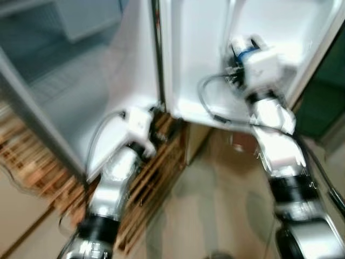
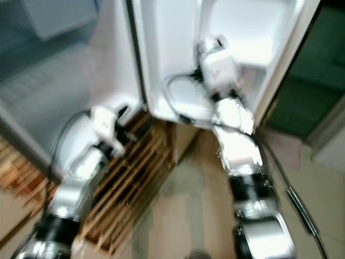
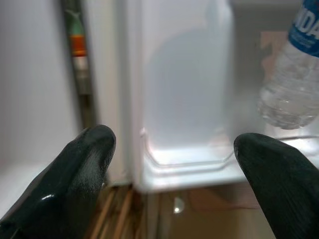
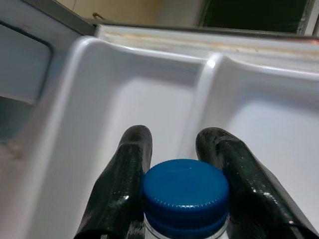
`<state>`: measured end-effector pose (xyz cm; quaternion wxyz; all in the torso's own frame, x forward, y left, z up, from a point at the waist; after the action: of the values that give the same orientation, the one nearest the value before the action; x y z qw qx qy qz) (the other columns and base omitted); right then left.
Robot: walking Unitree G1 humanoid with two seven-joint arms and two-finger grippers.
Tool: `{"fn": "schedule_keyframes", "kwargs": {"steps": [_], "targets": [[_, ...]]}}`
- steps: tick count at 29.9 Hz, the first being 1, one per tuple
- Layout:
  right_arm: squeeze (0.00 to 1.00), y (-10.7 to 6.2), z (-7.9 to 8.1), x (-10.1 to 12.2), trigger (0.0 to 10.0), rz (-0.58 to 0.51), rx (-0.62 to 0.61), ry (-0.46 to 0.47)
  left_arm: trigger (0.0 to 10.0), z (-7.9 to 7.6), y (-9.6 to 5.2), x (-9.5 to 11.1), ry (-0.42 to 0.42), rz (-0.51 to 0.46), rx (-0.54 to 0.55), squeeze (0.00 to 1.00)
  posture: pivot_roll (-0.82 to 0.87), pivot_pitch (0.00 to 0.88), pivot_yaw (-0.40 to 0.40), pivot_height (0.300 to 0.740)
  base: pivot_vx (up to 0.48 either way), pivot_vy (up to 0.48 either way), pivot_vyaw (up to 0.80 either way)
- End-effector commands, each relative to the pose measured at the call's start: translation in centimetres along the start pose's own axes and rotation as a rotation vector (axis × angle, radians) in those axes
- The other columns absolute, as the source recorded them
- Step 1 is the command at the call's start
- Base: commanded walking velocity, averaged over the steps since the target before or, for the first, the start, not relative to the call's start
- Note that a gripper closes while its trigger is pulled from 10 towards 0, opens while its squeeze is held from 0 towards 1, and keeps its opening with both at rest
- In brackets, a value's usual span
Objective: Restocking fridge
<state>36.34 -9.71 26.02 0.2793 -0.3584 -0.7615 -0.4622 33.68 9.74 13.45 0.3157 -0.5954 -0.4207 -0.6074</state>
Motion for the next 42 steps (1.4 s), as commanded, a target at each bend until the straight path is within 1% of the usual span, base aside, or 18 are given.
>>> {"fn": "schedule_keyframes", "kwargs": {"steps": [1,6,12,13,14,17,18,20,23,26,28,32,37,39,40,41,42], "targets": [[0.00,0.2,-1.5,0.7,10.0,-0.039,-0.036,-0.019,10.0,-1.2,0.4,0.1,-0.017,-0.003,-0.033,0.00,-0.10,0.000,0.047,0.724,0.000,0.000,0.00],[0.00,0.6,-1.0,0.8,10.0,-0.052,-0.018,-0.018,10.0,-1.4,0.2,0.0,-0.018,0.002,-0.037,0.00,-0.09,0.000,0.047,0.724,0.000,0.000,0.00],[0.00,1.0,-0.6,0.6,10.0,-0.080,0.007,-0.087,10.0,-1.3,-0.1,-0.1,-0.015,0.008,-0.034,0.00,-0.08,0.000,0.053,0.724,0.000,0.000,0.00],[0.00,1.0,-0.6,0.6,10.0,-0.080,0.007,-0.087,10.0,-1.3,-0.1,-0.1,-0.015,0.008,-0.034,0.00,-0.08,0.000,0.053,0.724,0.000,0.000,0.00],[0.00,1.0,-0.5,0.5,10.0,-0.087,0.017,-0.117,10.0,-1.2,-0.2,-0.1,-0.014,0.009,-0.032,0.00,-0.08,0.000,0.054,0.724,0.000,0.000,0.00],[0.00,0.6,-0.1,-0.3,10.0,-0.110,0.071,-0.261,10.0,-0.9,-0.6,-0.1,-0.004,0.017,-0.026,0.00,-0.06,0.000,0.061,0.724,0.000,0.000,0.00],[0.00,0.6,0.1,-0.4,10.0,-0.114,0.084,-0.288,10.0,-0.9,-0.8,-0.1,-0.002,0.019,-0.025,0.00,-0.06,0.000,0.062,0.724,0.000,0.000,0.00],[0.00,0.6,0.2,-0.4,10.0,-0.129,0.091,-0.310,10.0,-0.6,-1.0,-0.1,0.005,0.023,-0.022,0.00,-0.05,0.000,0.063,0.724,0.000,0.000,0.00],[0.00,0.6,0.3,-0.4,10.0,-0.123,0.075,-0.284,10.0,-0.3,-1.1,-0.1,0.014,0.027,-0.011,0.00,-0.05,0.000,0.062,0.724,0.000,0.000,0.00],[0.00,0.5,0.3,-0.4,10.0,-0.126,0.053,-0.249,10.0,-0.7,-1.0,0.3,0.014,0.009,-0.026,0.00,-0.05,0.000,0.058,0.724,0.000,0.000,0.00],[0.00,0.4,0.4,-0.4,10.0,-0.124,0.044,-0.232,10.0,-1.1,-0.9,0.7,-0.008,-0.017,-0.037,0.00,-0.06,0.000,0.058,0.724,0.131,0.000,0.00],[0.00,0.3,0.3,-0.6,10.0,-0.120,0.038,-0.230,10.0,-1.2,-0.8,0.5,-0.017,-0.007,-0.027,0.00,-0.07,0.000,0.059,0.724,0.315,-0.257,0.00],[0.00,0.3,0.0,-0.7,10.0,-0.120,0.040,-0.243,10.0,-1.2,-0.7,0.4,-0.027,-0.006,-0.013,0.00,-0.07,0.000,0.058,0.724,0.408,0.000,0.00],[0.00,0.5,-0.3,-0.7,10.0,-0.119,0.028,-0.223,10.0,-1.1,-0.7,0.5,-0.029,-0.010,0.003,0.00,-0.07,0.000,0.058,0.724,0.356,0.000,0.00],[0.00,0.6,-0.3,-0.6,10.0,-0.118,0.022,-0.197,10.0,-1.1,-0.7,0.5,-0.027,-0.013,0.010,0.00,-0.07,0.000,0.058,0.724,0.352,0.000,0.00],[0.00,0.8,-0.5,-0.4,10.0,-0.112,0.006,-0.128,10.0,-1.0,-0.7,0.5,-0.021,-0.010,0.022,0.00,-0.07,0.000,0.058,0.724,0.000,0.000,0.00],[0.00,1.0,-0.6,-0.3,10.0,-0.108,-0.005,-0.079,10.0,-0.9,-0.6,0.5,-0.016,-0.008,0.029,0.00,-0.06,0.000,0.057,0.724,0.000,0.000,0.00]]}}
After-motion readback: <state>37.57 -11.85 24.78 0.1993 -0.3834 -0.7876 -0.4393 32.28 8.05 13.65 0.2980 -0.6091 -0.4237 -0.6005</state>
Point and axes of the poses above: a point about 5 cm out from each wrist's last joint towards the gripper, its own y axis pointing out of the wrist towards the gripper, its own x axis along the axis of the wrist's last joint, z = x × y, the point moved 3 cm from there along y, pointing out of the wrist towards the gripper, and after that the axes turned 3 degrees about -y, right-handed, at the moved point
